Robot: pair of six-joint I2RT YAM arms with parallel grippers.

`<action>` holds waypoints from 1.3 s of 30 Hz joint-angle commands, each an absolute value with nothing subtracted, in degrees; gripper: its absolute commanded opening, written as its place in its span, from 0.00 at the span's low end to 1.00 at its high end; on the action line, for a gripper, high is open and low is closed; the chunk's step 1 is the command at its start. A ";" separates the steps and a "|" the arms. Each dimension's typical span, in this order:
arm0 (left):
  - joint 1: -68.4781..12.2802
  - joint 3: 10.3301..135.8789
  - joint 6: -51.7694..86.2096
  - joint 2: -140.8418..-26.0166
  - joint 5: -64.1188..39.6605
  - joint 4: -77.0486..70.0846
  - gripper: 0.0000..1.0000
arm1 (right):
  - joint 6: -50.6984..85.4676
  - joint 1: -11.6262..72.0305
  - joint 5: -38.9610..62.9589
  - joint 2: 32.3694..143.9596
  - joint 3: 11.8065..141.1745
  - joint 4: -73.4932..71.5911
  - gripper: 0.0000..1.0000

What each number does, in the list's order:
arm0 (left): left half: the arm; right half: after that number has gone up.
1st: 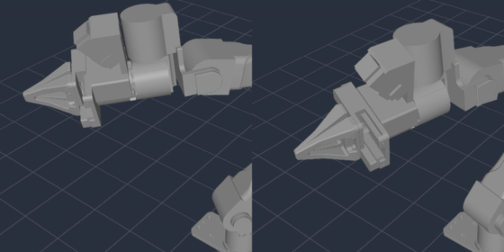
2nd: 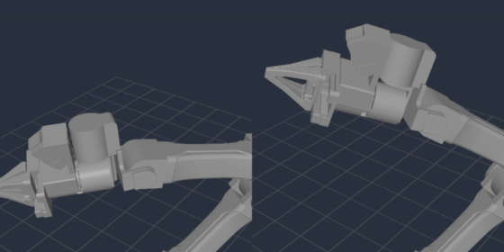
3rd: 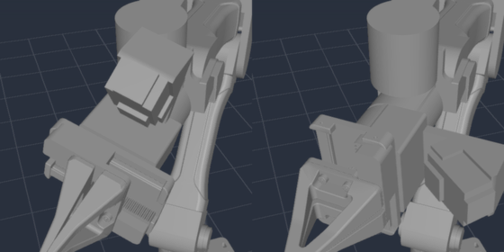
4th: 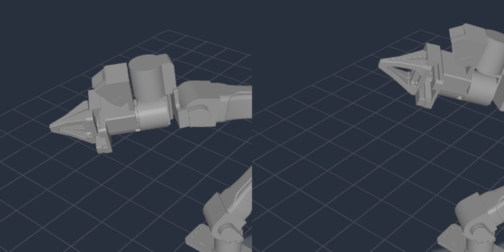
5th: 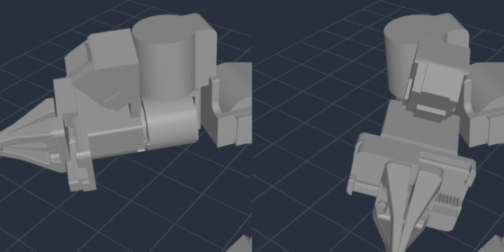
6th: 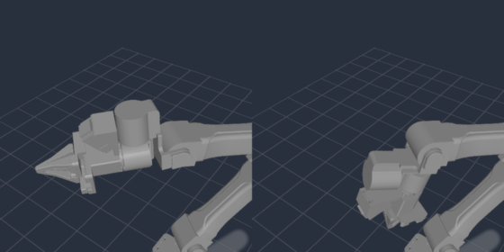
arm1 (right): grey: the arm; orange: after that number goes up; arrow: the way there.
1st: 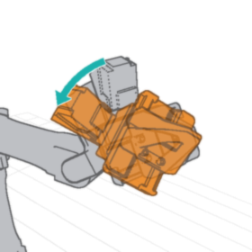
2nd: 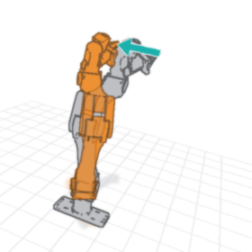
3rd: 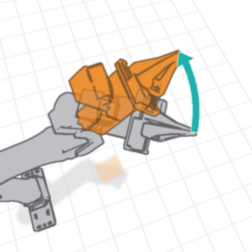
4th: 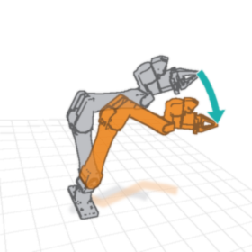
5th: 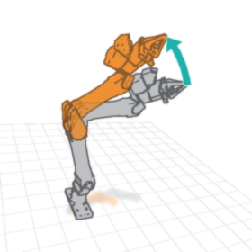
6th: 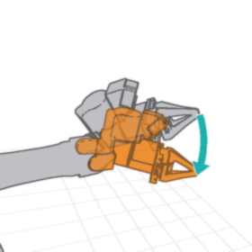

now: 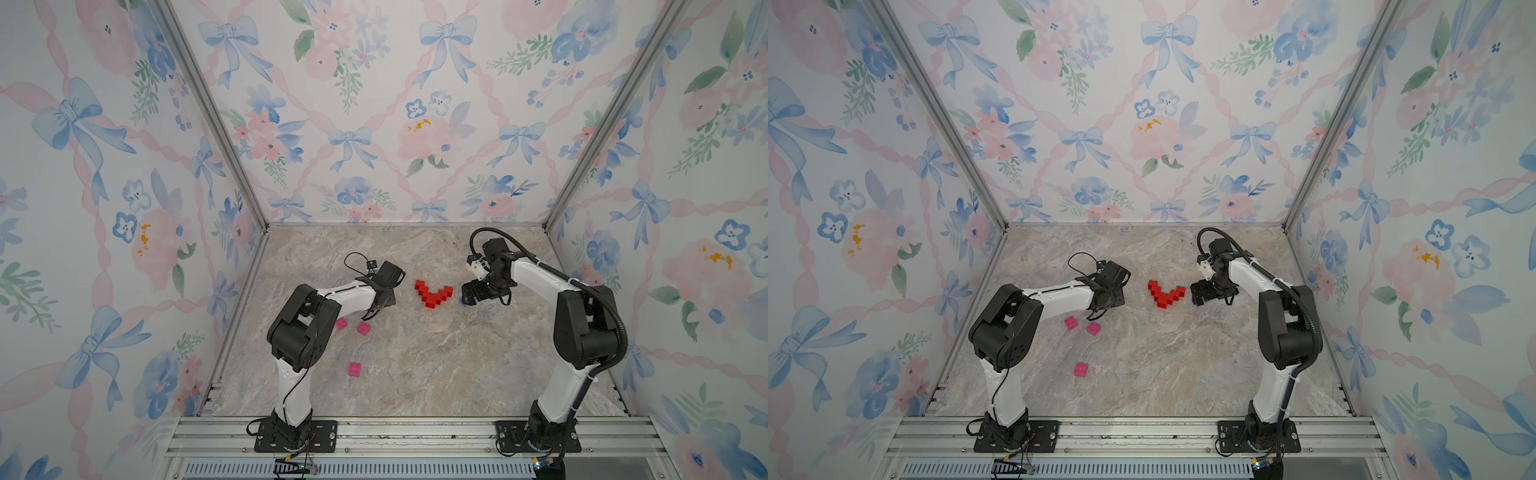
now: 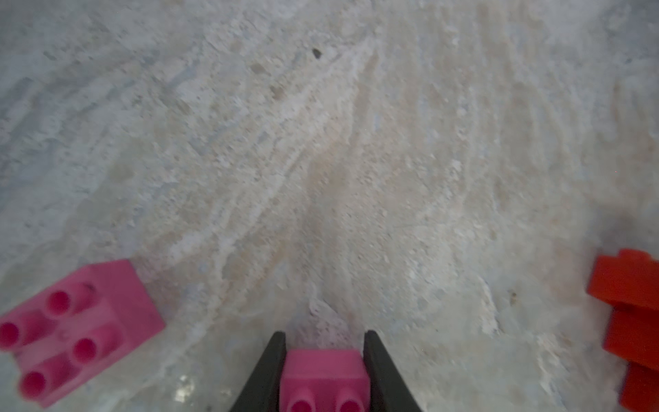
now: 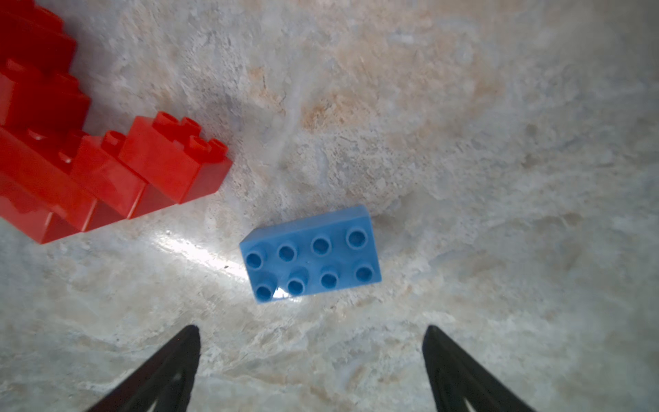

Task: Assemble the letter v with lego
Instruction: Move the lego brick at the center of the board, then pick up the lego brick from the center of the board.

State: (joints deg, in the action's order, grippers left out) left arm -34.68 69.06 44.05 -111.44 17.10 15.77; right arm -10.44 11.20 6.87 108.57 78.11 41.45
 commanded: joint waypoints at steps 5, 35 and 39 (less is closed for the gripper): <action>-46.11 67.50 50.79 -107.38 12.16 20.53 0.26 | -14.81 12.59 4.62 113.78 81.39 41.14 0.98; -42.50 72.38 36.67 -92.64 7.42 23.19 0.65 | 5.01 16.98 -3.06 106.20 79.52 50.31 0.30; -32.93 69.91 28.50 -85.68 11.71 24.15 0.63 | 24.65 26.71 -4.98 96.00 70.86 51.59 0.11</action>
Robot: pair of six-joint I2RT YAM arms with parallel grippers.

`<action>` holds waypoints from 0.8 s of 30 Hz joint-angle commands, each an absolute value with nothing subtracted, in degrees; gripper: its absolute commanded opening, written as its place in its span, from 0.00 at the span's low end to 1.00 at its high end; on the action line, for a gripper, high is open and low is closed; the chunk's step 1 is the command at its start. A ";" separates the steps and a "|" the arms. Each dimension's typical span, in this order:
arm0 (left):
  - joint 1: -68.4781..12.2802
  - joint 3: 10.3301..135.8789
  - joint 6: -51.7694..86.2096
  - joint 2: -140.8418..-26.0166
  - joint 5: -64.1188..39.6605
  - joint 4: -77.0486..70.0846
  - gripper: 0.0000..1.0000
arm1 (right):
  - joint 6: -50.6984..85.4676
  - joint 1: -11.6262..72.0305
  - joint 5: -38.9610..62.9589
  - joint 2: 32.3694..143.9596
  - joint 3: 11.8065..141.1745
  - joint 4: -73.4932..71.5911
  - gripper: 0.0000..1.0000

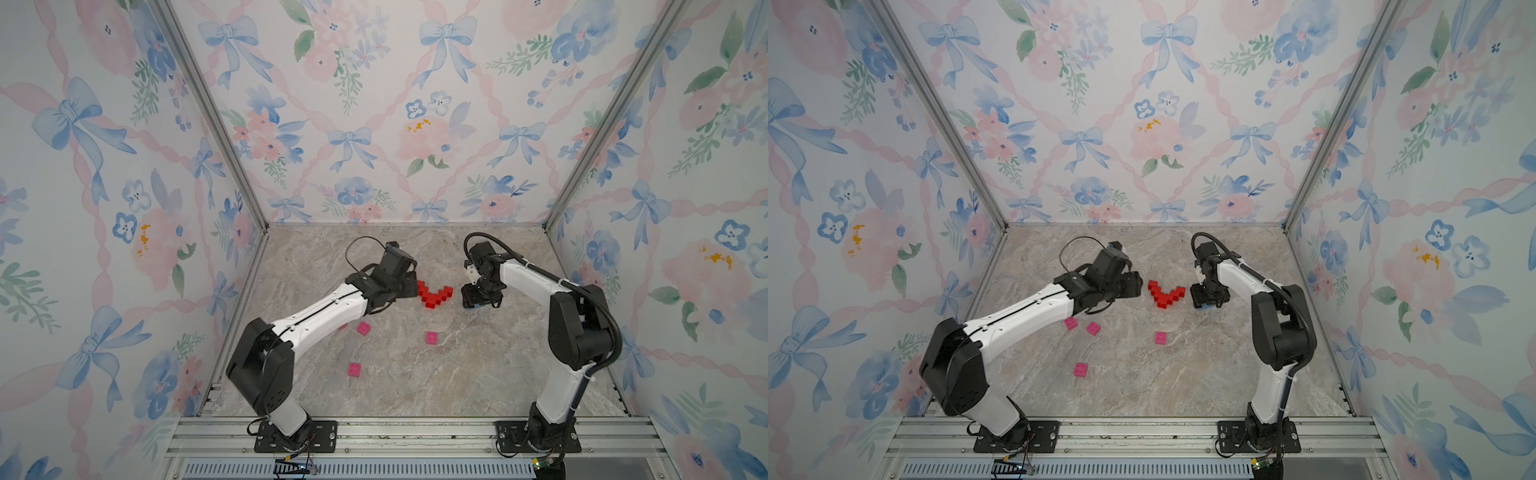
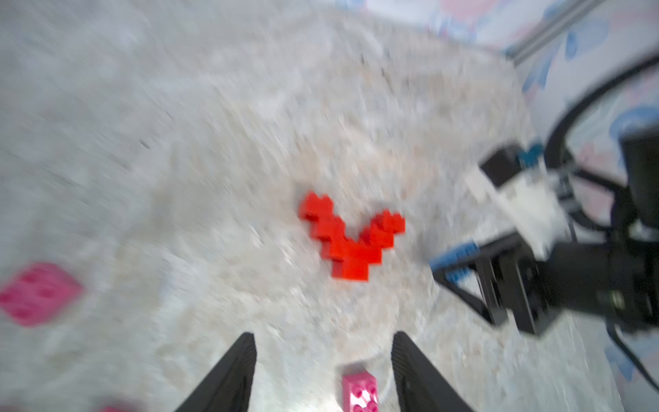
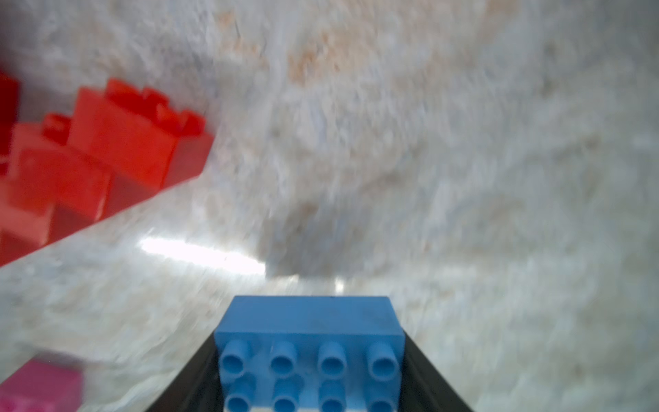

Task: Assemble the letter v with lego
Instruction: Pick up the lego brick from the center of the board, then assemble the lego brick with the lego brick.

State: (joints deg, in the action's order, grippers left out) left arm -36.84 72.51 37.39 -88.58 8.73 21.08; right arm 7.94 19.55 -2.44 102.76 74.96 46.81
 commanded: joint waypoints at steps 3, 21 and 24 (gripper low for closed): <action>-27.12 67.65 24.11 -83.23 13.44 24.45 0.63 | 40.57 36.60 -5.29 91.90 66.70 49.29 0.02; -20.63 61.79 20.14 -84.48 12.59 23.48 0.63 | 58.22 49.61 -11.60 102.81 71.19 46.75 0.00; -20.55 61.53 20.30 -84.54 12.39 23.30 0.63 | 57.59 49.70 -10.91 103.39 71.19 45.67 0.00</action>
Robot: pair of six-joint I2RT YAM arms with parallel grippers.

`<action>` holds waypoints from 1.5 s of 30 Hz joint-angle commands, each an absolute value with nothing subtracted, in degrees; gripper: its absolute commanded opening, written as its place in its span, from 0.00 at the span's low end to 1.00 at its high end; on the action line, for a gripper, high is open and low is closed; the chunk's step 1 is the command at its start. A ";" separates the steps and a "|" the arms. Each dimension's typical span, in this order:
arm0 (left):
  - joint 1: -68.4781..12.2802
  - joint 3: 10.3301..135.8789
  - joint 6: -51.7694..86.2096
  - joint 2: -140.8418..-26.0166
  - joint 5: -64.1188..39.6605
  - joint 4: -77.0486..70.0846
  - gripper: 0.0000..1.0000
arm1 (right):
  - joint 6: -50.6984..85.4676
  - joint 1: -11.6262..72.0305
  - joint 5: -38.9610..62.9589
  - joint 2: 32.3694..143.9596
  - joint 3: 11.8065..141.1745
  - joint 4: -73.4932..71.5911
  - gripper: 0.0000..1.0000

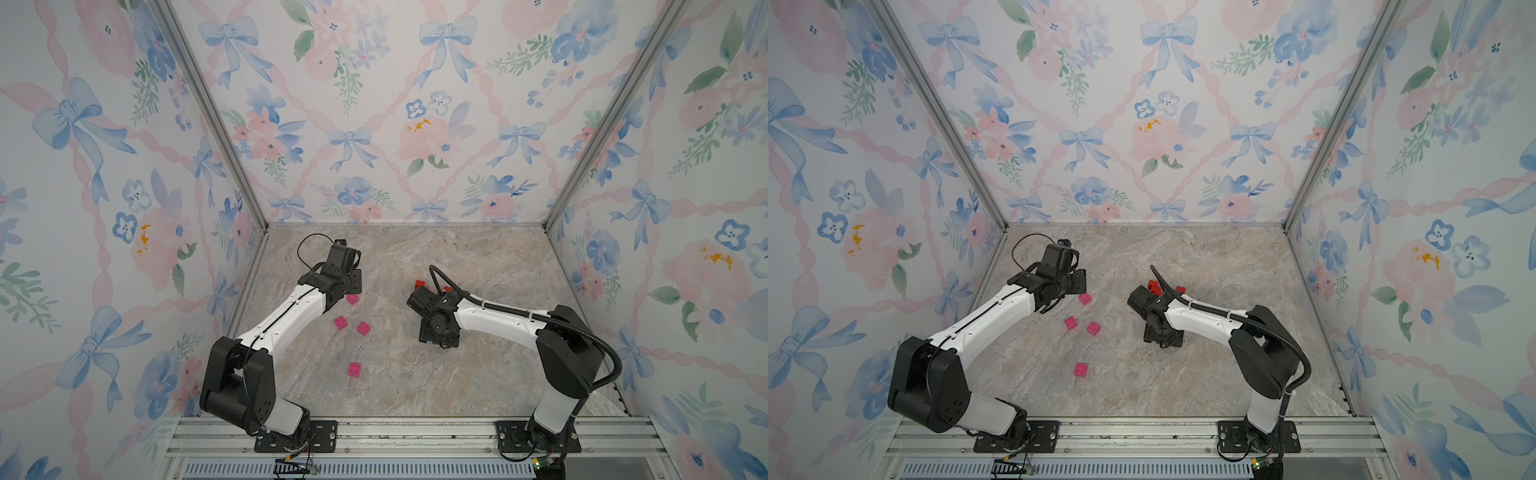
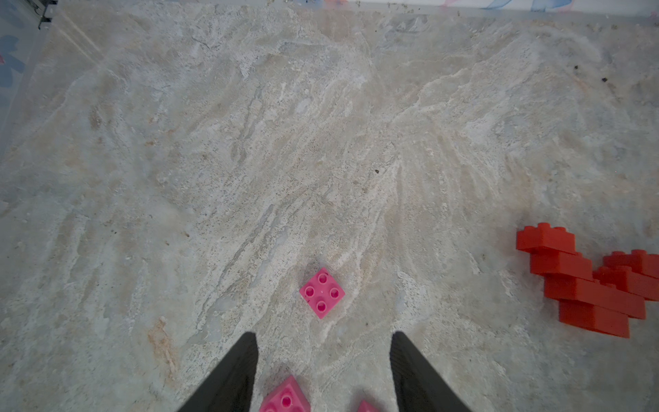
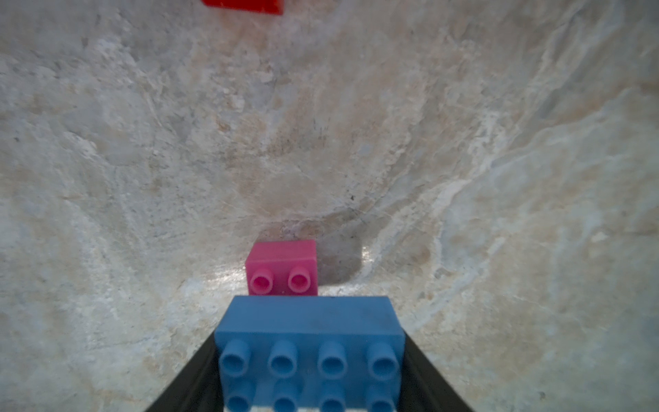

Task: Assemble the letter v with lego
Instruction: Assemble the lego brick with the lego brick.

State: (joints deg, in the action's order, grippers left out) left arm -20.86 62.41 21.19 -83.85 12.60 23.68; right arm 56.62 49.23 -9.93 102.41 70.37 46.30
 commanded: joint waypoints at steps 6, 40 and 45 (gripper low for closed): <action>-20.47 61.04 20.56 -84.26 12.40 23.12 0.63 | 56.53 48.67 -9.74 104.41 71.47 44.47 0.00; -20.31 60.12 21.26 -84.46 11.22 22.77 0.62 | 53.34 45.45 -4.99 105.82 68.24 49.17 0.00; -20.34 60.03 21.27 -84.25 11.14 22.73 0.62 | 52.74 45.19 -5.32 106.67 67.74 47.13 0.00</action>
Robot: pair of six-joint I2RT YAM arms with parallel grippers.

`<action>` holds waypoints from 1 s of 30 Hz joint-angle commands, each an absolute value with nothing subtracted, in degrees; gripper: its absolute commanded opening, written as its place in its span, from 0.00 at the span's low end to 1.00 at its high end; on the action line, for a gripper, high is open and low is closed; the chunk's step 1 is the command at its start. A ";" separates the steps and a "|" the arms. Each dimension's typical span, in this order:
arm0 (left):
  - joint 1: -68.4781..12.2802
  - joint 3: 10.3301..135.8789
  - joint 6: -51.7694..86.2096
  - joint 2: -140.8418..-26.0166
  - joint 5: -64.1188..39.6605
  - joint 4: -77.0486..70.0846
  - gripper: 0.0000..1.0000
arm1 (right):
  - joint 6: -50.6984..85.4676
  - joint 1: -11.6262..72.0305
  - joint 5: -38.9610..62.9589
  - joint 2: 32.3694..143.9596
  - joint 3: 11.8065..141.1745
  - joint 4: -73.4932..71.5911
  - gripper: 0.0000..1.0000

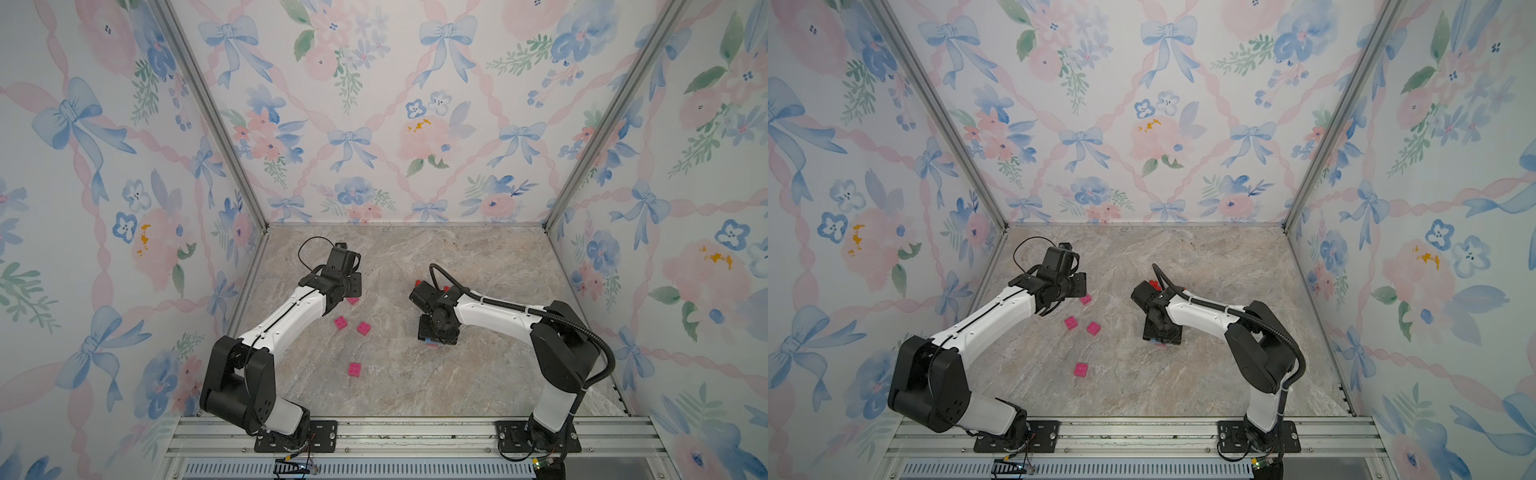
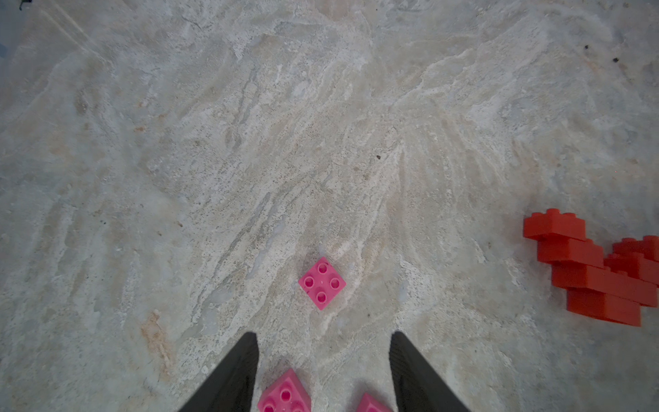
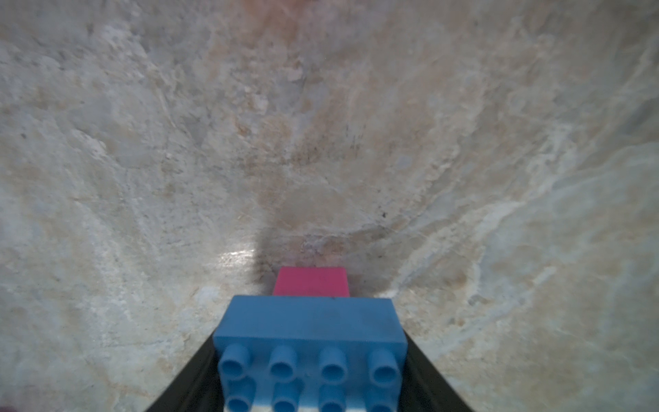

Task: Assemble the letter v with lego
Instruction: Assemble the lego brick with the lego brick.

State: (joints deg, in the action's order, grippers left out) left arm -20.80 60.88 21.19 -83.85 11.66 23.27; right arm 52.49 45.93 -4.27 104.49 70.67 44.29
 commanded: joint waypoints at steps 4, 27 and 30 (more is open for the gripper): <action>-20.32 60.04 21.36 -84.32 11.51 22.69 0.62 | 48.43 45.14 -6.61 108.46 69.68 44.17 0.00; -20.32 64.23 34.21 -97.07 14.35 22.74 0.72 | 33.79 41.39 -5.63 107.95 89.06 55.40 0.91; -20.17 64.98 36.50 -99.85 14.60 22.70 0.70 | 31.64 40.45 -3.87 104.34 87.36 57.09 0.91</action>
State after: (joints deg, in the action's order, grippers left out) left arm -20.62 63.18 32.47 -98.04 13.21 22.41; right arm 35.05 41.69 -4.86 109.06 87.81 52.42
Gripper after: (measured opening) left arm 0.702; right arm 0.908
